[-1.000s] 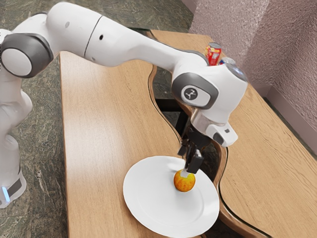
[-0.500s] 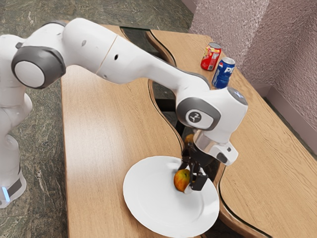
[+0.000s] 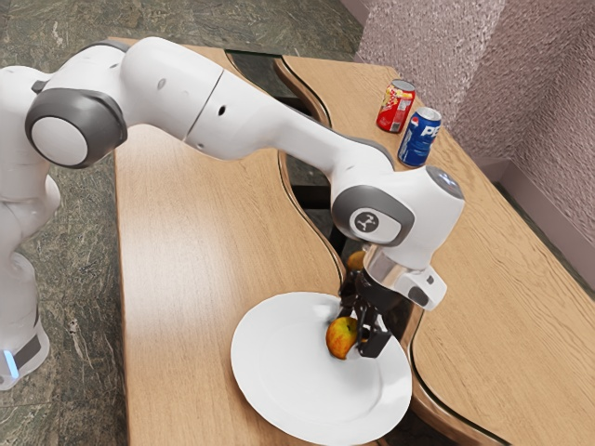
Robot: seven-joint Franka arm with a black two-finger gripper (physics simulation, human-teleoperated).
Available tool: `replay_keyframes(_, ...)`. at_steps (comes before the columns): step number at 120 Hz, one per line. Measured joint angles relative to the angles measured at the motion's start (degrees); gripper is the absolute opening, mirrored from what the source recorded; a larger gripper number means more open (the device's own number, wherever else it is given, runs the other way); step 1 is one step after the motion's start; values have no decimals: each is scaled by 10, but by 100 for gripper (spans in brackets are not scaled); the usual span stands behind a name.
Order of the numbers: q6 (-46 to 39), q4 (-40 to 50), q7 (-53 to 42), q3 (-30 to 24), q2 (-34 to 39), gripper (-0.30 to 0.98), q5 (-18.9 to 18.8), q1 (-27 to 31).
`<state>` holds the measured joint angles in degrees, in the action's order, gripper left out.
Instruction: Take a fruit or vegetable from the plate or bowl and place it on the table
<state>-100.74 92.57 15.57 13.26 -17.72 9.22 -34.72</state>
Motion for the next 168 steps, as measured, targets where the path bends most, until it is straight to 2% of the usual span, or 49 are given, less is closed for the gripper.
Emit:
replay_keyframes(29,3,-1,5,0,1,31,-5,0)
replay_keyframes(45,14,-8,6,50,15,16,-10,-2)
replay_keyframes(56,31,-30,7,88,27,12,-15,-1)
replay_keyframes(63,47,-59,7,112,36,26,-17,-3)
replay_keyframes(69,61,-70,6,146,47,30,-16,-3)
replay_keyframes(79,82,-76,1,204,54,32,-12,0)
replay_keyframes(86,94,-77,-2,224,56,33,-10,1)
replay_keyframes(113,130,-71,-5,242,68,32,-9,-5)
replay_keyframes(140,143,-13,4,242,121,32,-11,-9)
replay_keyframes(159,148,-4,11,276,138,32,-17,-3)
replay_keyframes(168,150,-2,15,279,138,40,-19,4)
